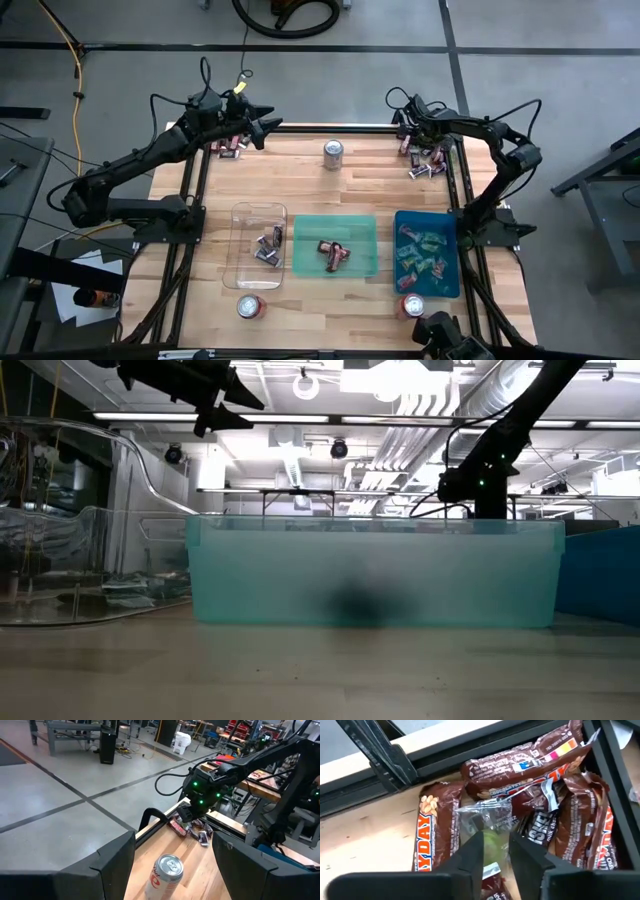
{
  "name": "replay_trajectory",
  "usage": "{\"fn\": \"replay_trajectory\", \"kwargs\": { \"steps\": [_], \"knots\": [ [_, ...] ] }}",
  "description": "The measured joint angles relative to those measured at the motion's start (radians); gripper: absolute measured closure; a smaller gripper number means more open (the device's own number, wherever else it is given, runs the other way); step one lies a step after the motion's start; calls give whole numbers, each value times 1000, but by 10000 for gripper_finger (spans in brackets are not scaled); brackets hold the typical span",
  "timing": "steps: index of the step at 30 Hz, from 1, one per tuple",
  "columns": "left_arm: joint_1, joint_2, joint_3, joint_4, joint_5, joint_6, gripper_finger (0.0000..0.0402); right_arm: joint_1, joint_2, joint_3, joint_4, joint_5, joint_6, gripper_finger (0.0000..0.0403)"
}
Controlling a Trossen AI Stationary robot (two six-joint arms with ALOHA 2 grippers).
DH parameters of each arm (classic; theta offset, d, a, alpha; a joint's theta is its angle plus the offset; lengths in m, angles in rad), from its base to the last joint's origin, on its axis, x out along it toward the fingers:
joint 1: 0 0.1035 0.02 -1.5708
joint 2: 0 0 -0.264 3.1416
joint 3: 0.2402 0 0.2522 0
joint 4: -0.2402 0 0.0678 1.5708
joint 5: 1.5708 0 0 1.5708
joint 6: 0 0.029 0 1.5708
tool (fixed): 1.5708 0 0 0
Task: Organize candy in baskets
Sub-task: Put the green gummy into the blue bin
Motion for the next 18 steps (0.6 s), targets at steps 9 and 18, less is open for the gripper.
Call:
{"fn": "replay_trajectory", "kwargs": {
  "steps": [9, 18],
  "knots": [
    [0, 0, 0, -6, 0, -25, 149, 0, 0, 0, 2, 4, 2, 214],
    [0, 0, 0, -7, 0, -26, 149, 12, 17, 0, 17, 29, 66, 211]
  ]
}}
